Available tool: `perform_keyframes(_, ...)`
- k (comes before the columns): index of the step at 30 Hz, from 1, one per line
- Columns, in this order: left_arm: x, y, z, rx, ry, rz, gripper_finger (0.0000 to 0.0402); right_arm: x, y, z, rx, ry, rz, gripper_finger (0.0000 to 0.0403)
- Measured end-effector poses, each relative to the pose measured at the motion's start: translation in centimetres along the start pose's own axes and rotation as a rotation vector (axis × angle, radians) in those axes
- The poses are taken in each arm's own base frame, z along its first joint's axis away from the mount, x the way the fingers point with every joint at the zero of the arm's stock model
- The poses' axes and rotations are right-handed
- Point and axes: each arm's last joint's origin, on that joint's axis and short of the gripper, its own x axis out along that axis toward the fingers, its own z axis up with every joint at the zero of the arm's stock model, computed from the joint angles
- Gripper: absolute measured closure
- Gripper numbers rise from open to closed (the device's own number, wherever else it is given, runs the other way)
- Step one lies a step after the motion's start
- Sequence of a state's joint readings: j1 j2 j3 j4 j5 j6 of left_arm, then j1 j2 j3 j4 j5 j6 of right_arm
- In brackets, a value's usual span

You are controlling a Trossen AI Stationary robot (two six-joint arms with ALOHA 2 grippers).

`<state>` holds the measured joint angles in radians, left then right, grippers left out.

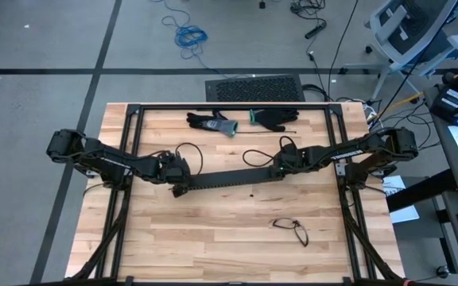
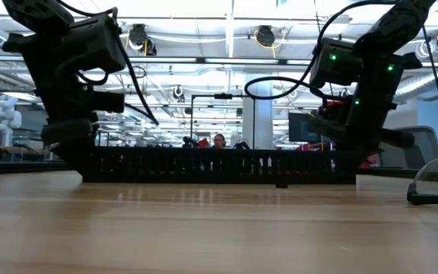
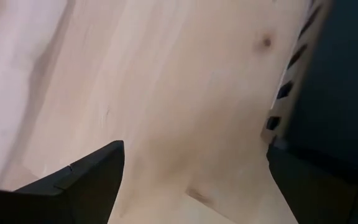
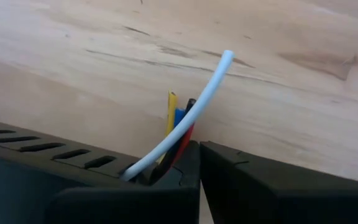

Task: Ziptie cables
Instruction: Close the black cable duct

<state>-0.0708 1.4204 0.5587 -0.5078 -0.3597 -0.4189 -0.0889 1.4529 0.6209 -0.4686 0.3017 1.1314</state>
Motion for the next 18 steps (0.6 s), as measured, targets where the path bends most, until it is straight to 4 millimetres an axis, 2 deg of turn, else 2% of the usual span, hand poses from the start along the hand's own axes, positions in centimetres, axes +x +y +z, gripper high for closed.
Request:
perform_keyframes(3,0.0,0.0,-0.1,-0.068,0.016,-0.003,0.0018,0.0,-0.1,0.1,0.003,-0.007,-0.005,0.0403)
perform_keyframes(11,-0.6,-0.2,0.7,-0.011,0.029,-0.044,0.0018,0.0,-0.1,0.2,-0.006,-0.008,-0.007,0.0403)
perform_keyframes(18,-3.6,0.2,2.5,0.033,-0.006,-0.070,0.0018,-1.1,-0.2,0.5,-0.065,-0.028,0.035,0.0403)
